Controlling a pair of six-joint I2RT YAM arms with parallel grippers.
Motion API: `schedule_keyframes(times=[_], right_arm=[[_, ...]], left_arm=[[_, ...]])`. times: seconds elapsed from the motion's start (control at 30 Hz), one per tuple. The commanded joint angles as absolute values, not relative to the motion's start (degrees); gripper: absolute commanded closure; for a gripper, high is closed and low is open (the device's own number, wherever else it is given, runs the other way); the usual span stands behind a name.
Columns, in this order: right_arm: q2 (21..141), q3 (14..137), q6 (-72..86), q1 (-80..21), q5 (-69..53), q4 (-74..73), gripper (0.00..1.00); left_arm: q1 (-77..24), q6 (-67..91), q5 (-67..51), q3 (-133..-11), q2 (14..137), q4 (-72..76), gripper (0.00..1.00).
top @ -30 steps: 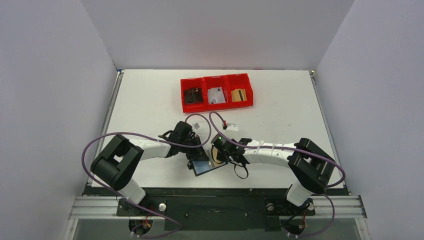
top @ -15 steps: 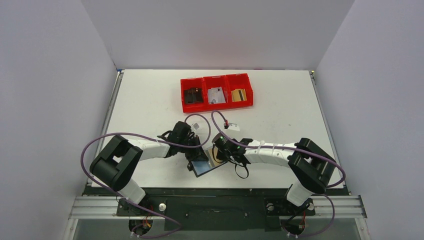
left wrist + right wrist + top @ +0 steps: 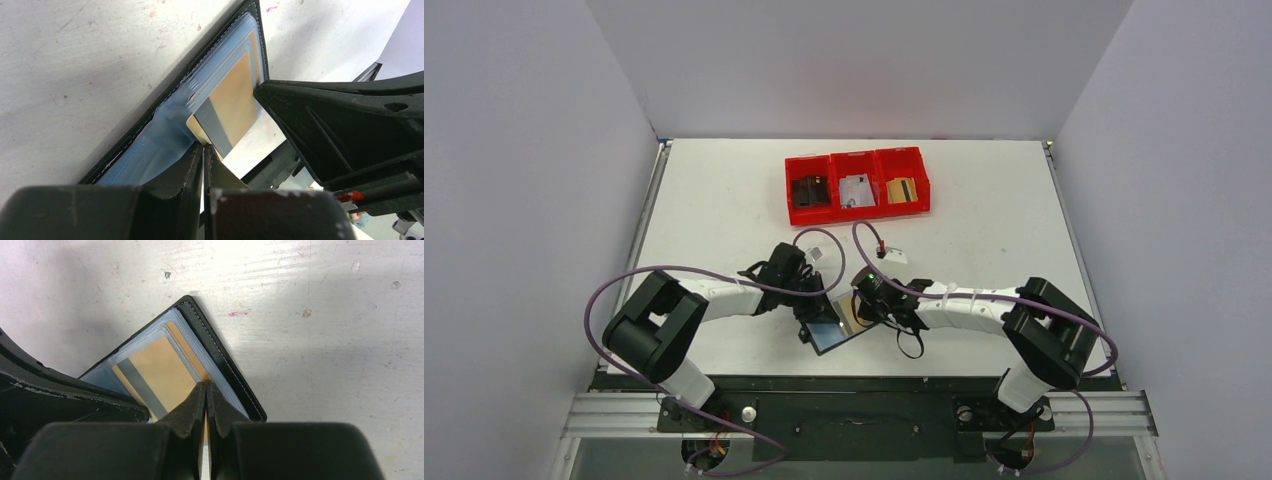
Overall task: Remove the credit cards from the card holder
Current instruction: Remove the credit card from the card holder.
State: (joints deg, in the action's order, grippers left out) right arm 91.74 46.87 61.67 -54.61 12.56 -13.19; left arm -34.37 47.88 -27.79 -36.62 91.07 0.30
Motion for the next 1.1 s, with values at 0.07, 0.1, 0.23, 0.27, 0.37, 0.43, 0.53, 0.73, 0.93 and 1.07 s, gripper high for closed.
schedule_keyframes(times=[0.07,0.1,0.23,0.27,0.37,0.43,0.53,0.73,0.93,1.07], right_arm=[[94.84,42.52,61.61,-52.78,14.29,-20.36,1.00],[94.81,42.42,61.61,-52.64,14.38,-20.38,1.00],[94.72,42.18,61.70,-52.47,14.41,-20.25,1.00],[94.69,42.12,61.70,-52.47,14.39,-20.22,1.00],[94.69,42.04,61.70,-52.36,14.39,-20.20,1.00],[94.74,41.91,61.70,-52.28,14.37,-20.09,1.00],[94.67,41.80,61.58,-52.26,14.26,-19.80,1.00],[94.40,41.43,61.49,-52.18,14.23,-19.50,1.00],[93.82,40.79,61.57,-51.72,14.26,-19.33,1.00],[93.70,40.87,61.46,-51.52,14.23,-19.34,1.00]], left_arm=[[-33.56,45.67,-28.97,-36.11,89.09,-3.23,1.00],[-33.57,45.64,-28.94,-35.99,89.06,-3.36,1.00],[-33.44,45.67,-28.98,-35.59,88.78,-3.40,1.00],[-33.42,45.63,-28.99,-35.59,88.77,-3.41,1.00],[-33.25,45.64,-28.70,-35.55,88.60,-3.97,1.00],[-33.04,45.62,-28.65,-35.36,88.61,-4.18,1.00],[-32.84,45.49,-28.39,-35.17,88.41,-4.68,1.00],[-31.76,44.78,-26.66,-35.33,88.34,-7.23,1.00],[-31.20,43.34,-24.19,-36.57,88.03,-10.95,1.00],[-31.12,42.79,-23.24,-36.99,87.89,-12.16,1.00]])
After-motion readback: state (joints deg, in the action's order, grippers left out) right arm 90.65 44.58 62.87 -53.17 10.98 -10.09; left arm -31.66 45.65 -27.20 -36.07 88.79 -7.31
